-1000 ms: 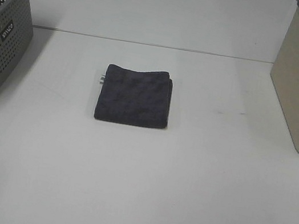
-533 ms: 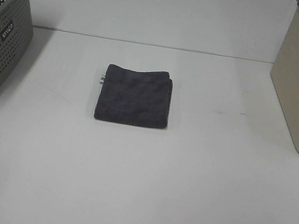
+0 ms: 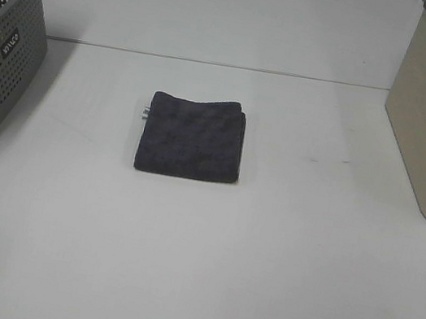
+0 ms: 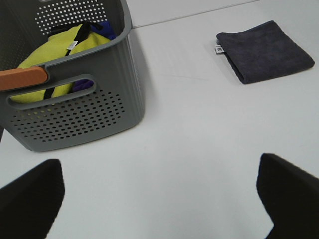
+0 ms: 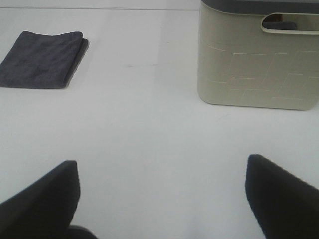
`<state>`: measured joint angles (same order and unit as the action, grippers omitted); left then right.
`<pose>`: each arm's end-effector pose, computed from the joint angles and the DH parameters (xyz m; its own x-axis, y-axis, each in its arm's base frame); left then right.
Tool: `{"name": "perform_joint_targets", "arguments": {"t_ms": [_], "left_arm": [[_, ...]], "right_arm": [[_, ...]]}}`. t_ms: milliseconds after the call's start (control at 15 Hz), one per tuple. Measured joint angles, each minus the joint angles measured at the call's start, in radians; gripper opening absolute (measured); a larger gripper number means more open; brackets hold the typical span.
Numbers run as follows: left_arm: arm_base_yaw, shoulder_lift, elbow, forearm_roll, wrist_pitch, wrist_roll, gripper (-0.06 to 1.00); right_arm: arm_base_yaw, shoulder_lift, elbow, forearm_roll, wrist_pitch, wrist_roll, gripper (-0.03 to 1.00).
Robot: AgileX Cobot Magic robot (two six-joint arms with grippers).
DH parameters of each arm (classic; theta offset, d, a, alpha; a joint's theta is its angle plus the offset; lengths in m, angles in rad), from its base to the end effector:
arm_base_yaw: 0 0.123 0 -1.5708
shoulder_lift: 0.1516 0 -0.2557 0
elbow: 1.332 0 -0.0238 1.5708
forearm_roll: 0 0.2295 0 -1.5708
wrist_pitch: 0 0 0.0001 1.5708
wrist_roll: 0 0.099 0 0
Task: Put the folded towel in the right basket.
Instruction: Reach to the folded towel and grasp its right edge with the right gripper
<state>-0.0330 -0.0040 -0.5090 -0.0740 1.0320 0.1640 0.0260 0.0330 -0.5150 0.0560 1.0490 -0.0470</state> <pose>0.0126 -0.0067 0.2685 -0.4025 0.1387 -0.9048 0.1423 0.9859 0.0879 0.0167 0.0052 0.2680 -0.4594 -0.0310 -0.8877 -0.0778 0.9970 0.0054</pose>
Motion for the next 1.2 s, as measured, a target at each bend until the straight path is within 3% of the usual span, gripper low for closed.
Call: {"name": "perform_joint_targets", "arguments": {"t_ms": [467, 933, 1200], "left_arm": [[0.000, 0.000, 0.000, 0.000, 0.000, 0.000, 0.99], [0.000, 0.000, 0.000, 0.000, 0.000, 0.000, 0.99], [0.000, 0.000, 0.000, 0.000, 0.000, 0.000, 0.99]], "right_arm": [[0.000, 0.565, -0.195, 0.022, -0.203, 0.002, 0.79], [0.004, 1.176, -0.545, 0.083, -0.243, -0.062, 0.79], [0.153, 1.428, -0.745, 0.106, -0.241, -0.113, 0.78]]}}
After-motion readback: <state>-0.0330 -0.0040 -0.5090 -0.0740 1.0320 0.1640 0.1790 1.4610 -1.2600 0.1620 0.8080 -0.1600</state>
